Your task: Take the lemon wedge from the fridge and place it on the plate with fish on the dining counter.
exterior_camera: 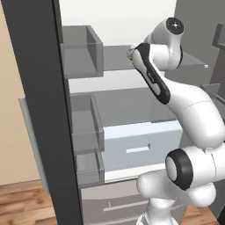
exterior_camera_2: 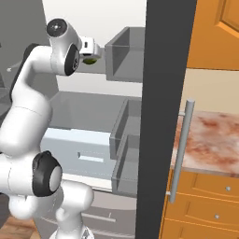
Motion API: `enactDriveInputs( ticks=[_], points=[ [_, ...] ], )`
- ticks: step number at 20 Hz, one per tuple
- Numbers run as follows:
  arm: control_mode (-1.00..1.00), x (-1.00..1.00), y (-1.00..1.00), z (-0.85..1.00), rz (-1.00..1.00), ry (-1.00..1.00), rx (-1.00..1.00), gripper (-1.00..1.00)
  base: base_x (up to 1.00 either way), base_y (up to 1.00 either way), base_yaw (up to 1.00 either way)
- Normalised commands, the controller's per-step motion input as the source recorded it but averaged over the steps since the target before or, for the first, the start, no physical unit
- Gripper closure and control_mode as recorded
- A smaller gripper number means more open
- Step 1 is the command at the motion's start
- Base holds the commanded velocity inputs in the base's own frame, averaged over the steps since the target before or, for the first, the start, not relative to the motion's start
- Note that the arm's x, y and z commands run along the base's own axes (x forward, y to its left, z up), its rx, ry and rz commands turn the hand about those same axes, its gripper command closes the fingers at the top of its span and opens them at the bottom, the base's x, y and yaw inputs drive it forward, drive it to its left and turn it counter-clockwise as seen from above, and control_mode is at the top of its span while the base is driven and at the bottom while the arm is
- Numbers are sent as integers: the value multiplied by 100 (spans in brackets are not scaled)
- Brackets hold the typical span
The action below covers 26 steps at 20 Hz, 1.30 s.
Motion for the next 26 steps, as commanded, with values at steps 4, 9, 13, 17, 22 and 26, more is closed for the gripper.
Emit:
enactDriveInputs(
  ticks=[4,9,13,17,22,26],
  points=[
    [-100,71,0,0,0,6,0,-100,0,0,0],
    [-100,73,0,-7,-4,1,0,-100,0,0,0],
    [-100,21,0,-31,-8,5,1,-100,0,0,0],
    [-100,0,0,-42,-8,6,3,-100,0,0,0],
    [-100,0,0,-46,-7,9,10,-100,0,0,0],
    [-100,0,0,-55,-6,4,16,-100,0,0,0]
  ],
)
